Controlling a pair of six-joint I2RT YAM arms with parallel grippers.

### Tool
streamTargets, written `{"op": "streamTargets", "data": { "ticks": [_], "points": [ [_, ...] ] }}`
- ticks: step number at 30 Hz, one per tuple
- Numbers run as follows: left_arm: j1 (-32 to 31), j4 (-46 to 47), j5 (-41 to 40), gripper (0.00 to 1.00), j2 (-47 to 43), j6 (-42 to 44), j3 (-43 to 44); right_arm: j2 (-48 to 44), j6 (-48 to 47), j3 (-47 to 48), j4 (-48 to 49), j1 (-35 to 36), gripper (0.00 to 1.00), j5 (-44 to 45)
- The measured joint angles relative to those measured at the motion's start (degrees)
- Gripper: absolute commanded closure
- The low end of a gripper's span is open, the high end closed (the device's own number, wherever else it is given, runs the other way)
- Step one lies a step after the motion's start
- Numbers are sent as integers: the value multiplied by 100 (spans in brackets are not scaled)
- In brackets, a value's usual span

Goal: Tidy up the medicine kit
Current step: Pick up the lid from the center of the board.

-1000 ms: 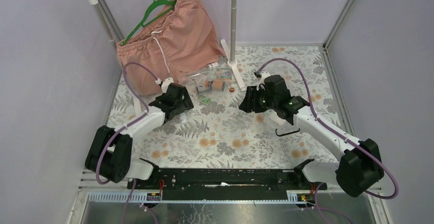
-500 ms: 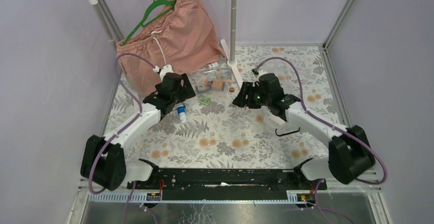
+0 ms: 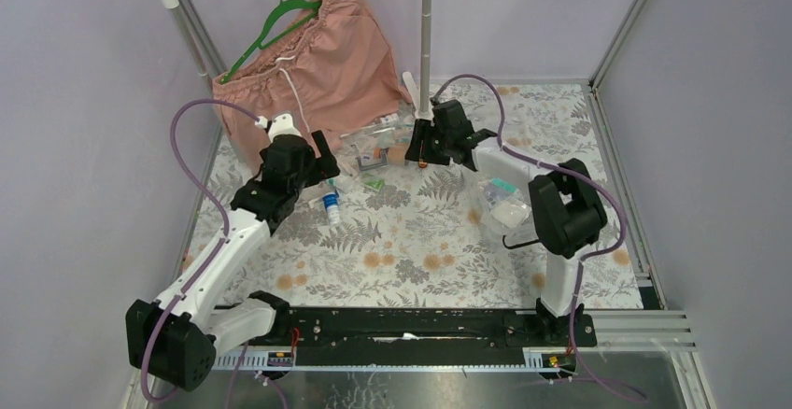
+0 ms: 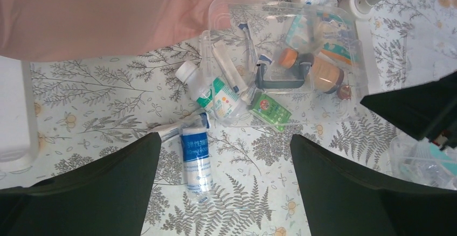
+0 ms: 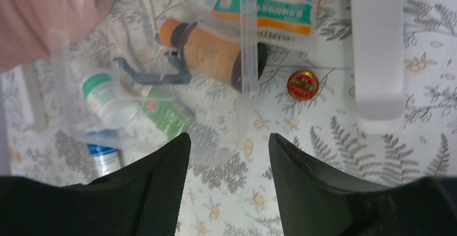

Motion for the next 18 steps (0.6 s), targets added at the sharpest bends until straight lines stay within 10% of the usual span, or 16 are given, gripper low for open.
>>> {"op": "streamTargets", "data": {
  "ticks": [18],
  "points": [
    [136, -120, -136, 1, -33, 433, -24, 942, -400, 1008, -699, 2, 78, 352]
  ]
}}
